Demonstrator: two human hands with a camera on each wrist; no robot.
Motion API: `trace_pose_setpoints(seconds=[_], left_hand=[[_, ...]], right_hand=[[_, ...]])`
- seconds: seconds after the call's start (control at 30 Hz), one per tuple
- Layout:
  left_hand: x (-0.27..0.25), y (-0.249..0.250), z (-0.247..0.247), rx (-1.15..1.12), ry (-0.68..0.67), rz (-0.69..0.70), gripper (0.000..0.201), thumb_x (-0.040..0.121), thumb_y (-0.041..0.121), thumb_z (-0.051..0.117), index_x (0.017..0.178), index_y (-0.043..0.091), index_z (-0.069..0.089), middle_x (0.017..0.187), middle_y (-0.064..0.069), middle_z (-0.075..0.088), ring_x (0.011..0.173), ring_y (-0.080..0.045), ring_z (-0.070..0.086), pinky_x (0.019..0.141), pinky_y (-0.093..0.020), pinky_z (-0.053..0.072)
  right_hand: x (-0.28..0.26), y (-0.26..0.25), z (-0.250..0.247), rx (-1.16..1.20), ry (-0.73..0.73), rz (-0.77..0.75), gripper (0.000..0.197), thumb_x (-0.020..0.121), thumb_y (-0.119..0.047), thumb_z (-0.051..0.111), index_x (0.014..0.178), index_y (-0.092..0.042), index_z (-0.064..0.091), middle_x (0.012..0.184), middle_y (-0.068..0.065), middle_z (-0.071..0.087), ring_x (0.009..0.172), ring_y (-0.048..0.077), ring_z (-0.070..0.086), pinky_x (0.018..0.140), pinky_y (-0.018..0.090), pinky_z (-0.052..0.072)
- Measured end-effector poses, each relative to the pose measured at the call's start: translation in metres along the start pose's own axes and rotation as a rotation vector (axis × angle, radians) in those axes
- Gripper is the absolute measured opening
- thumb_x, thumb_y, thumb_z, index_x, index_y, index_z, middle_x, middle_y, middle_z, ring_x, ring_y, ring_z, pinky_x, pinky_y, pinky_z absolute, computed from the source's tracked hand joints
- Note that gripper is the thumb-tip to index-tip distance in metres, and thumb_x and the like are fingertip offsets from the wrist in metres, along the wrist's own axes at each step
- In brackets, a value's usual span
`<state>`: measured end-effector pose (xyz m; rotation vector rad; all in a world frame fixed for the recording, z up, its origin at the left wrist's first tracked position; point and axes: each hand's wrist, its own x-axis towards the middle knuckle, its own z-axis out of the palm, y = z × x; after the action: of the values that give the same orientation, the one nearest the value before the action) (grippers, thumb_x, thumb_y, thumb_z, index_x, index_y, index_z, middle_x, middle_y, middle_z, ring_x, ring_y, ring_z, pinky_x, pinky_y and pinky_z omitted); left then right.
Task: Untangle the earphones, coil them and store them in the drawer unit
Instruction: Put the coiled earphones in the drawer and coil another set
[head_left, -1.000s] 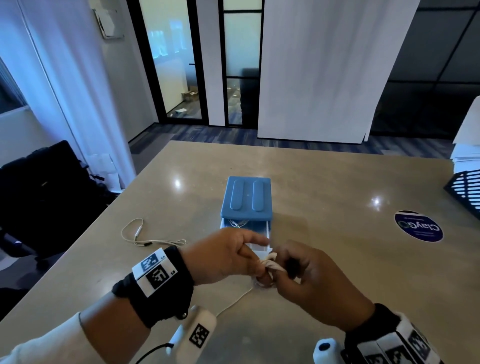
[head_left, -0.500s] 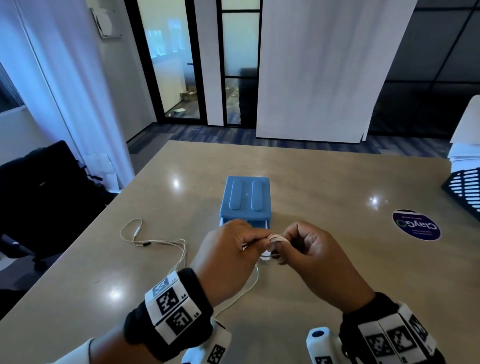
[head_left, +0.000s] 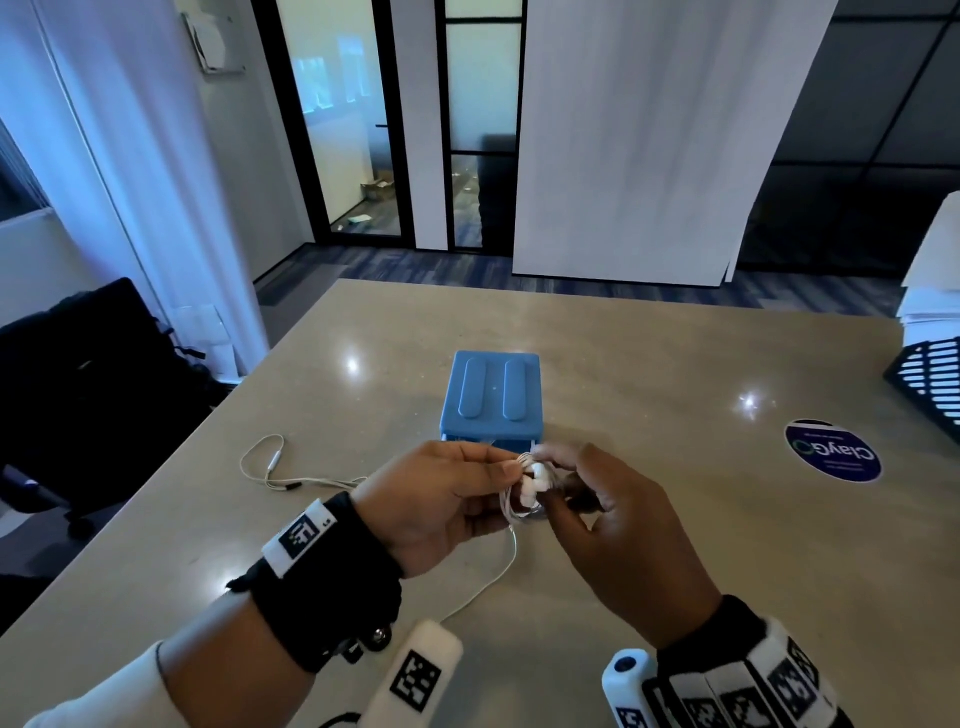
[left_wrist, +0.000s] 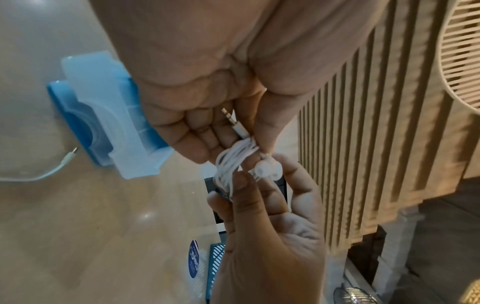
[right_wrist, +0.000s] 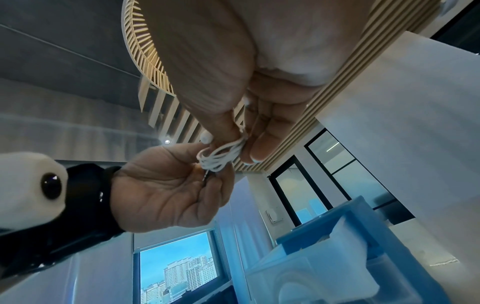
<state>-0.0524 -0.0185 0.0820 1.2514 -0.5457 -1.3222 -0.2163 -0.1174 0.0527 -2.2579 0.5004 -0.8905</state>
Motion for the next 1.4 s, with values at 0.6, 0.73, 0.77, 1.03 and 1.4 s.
trace_pose_setpoints(seconds=[0.6, 0.73, 0.77, 1.03, 1.4], left_hand=[[0.001, -0.016, 0.004, 1.123, 0.2, 0.548, 0.009, 0.093, 0.028, 0.063, 0.095, 0.03, 0.072, 0.082, 0.016, 0.072, 0.075, -0.002, 0.065, 0.07, -0.023, 0.054], [0.007, -0.018, -0.008, 1.043, 0.239, 0.513, 0.009, 0.089, 0.028, 0.069, 0.093, 0.032, 0.076, 0.081, 0.016, 0.073, 0.075, -0.003, 0.067, 0.07, -0.023, 0.055], [0.01, -0.016, -0.012, 1.006, 0.24, 0.489, 0.009, 0.088, 0.027, 0.071, 0.092, 0.033, 0.077, 0.08, 0.016, 0.074, 0.075, -0.003, 0.068, 0.07, -0.023, 0.055], [0.068, 0.009, -0.046, 0.849, 0.424, 0.361, 0.011, 0.083, 0.024, 0.074, 0.088, 0.031, 0.08, 0.076, 0.01, 0.076, 0.071, -0.007, 0.069, 0.066, -0.02, 0.051], [0.111, -0.021, -0.051, 1.539, 0.361, 0.171, 0.014, 0.088, 0.038, 0.061, 0.098, 0.037, 0.071, 0.103, 0.013, 0.071, 0.092, -0.014, 0.066, 0.083, -0.027, 0.052]], right_hand=[[0.01, 0.014, 0.019, 0.55, 0.026, 0.397, 0.012, 0.096, -0.023, 0.069, 0.106, -0.029, 0.069, 0.066, 0.008, 0.069, 0.058, 0.016, 0.063, 0.051, 0.036, 0.053], [0.014, 0.017, 0.022, 0.482, -0.076, 0.374, 0.009, 0.098, -0.021, 0.065, 0.095, -0.025, 0.072, 0.075, 0.009, 0.073, 0.064, 0.017, 0.067, 0.054, 0.032, 0.055], [0.016, 0.017, 0.021, 0.456, -0.106, 0.36, 0.006, 0.098, -0.022, 0.066, 0.096, -0.023, 0.071, 0.076, 0.009, 0.073, 0.065, 0.018, 0.067, 0.056, 0.032, 0.056], [0.072, 0.052, 0.016, 0.109, -0.042, 0.287, 0.013, 0.087, -0.02, 0.073, 0.092, -0.027, 0.063, 0.081, -0.003, 0.073, 0.072, 0.011, 0.07, 0.07, 0.024, 0.055], [0.07, 0.092, 0.037, -0.281, -0.288, 0.114, 0.01, 0.086, -0.031, 0.07, 0.095, -0.032, 0.072, 0.108, -0.011, 0.06, 0.103, 0.014, 0.051, 0.088, 0.031, 0.044]])
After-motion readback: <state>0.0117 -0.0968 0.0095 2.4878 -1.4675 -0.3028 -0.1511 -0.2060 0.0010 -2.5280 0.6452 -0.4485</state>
